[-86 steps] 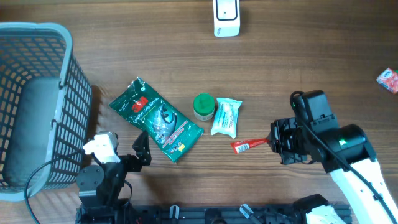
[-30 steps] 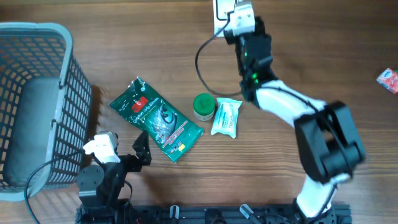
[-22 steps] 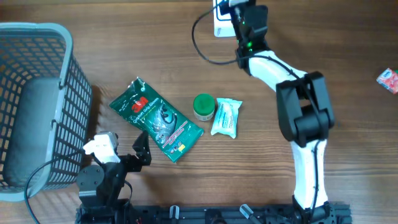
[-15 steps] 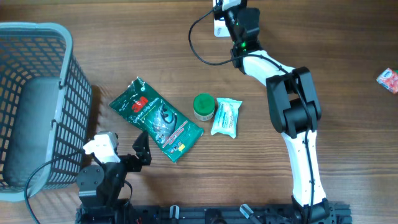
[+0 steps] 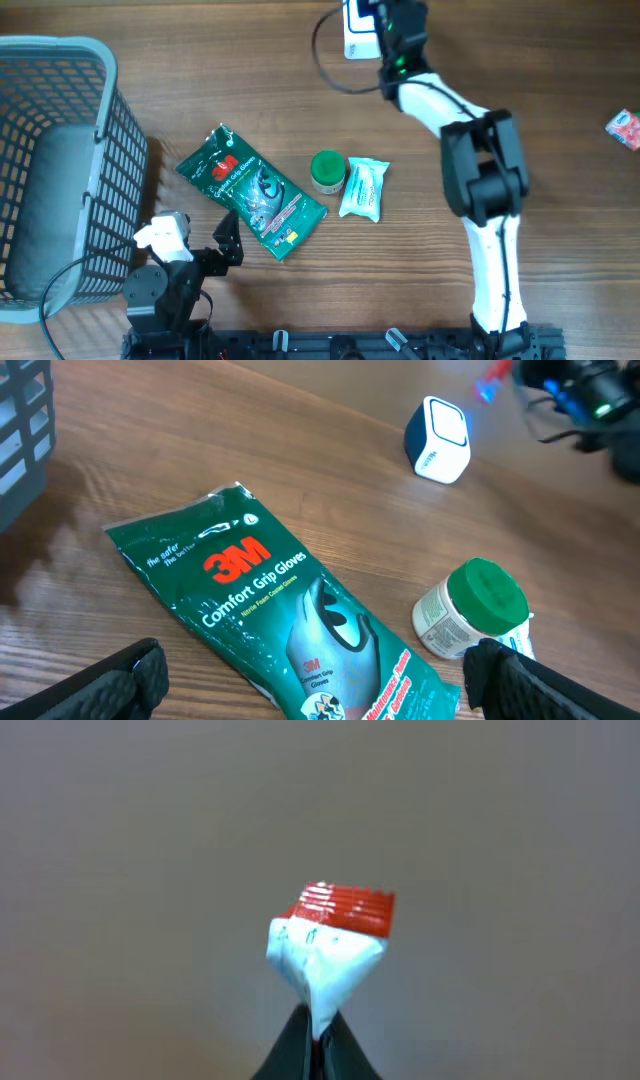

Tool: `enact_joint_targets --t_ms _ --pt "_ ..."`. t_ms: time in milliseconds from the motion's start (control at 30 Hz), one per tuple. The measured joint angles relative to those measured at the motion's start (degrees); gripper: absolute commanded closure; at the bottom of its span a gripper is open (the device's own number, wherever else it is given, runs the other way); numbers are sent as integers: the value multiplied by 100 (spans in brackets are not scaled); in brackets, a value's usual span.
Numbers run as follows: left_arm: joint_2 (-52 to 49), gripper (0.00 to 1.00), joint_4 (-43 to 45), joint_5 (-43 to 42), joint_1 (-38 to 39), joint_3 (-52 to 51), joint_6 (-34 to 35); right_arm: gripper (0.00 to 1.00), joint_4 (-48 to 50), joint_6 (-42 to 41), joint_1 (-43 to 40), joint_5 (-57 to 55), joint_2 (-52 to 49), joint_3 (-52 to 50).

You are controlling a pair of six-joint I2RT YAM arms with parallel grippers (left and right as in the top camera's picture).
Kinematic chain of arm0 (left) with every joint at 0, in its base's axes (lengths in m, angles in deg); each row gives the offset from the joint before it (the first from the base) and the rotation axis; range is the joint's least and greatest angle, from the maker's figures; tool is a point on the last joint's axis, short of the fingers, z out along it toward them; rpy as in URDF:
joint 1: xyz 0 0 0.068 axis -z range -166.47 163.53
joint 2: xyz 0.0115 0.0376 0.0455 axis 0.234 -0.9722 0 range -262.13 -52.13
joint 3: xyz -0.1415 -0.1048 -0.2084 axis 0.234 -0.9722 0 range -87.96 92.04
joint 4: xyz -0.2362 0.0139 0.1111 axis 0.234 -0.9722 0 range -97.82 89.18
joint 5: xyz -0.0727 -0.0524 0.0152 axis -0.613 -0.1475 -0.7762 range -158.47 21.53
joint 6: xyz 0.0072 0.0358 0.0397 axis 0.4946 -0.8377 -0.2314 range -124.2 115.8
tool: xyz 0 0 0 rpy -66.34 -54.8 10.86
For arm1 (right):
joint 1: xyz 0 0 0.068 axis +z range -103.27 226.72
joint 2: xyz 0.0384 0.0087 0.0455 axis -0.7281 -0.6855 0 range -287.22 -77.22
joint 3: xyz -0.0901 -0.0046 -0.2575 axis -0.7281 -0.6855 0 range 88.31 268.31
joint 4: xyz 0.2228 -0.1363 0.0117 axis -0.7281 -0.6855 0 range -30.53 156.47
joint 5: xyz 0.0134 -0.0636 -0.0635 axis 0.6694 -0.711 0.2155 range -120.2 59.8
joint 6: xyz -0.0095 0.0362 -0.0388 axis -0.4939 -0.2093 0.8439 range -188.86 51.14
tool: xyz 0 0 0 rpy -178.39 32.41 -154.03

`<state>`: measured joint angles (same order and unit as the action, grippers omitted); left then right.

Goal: Scan the item barcode

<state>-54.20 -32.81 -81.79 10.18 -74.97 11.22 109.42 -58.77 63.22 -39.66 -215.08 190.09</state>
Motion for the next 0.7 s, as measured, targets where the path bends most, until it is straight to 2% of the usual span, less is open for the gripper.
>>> enact_joint_targets --t_ms 133,233,400,533,700 --pt "2 0 7 0 0 0 0 96 -2194 -44 -697 -872 949 44" --pt "2 0 2 0 0 0 0 96 -4004 -262 -1622 -1364 1620 129" --pt "4 0 2 0 0 0 0 96 -6347 -1158 -3156 -1773 1694 76" --pt "4 0 2 0 -2 0 0 96 -7283 -2212 -4450 -1655 1659 -7" --pt "4 0 2 0 -2 0 0 94 -7630 -2610 -5517 -994 1519 -9"
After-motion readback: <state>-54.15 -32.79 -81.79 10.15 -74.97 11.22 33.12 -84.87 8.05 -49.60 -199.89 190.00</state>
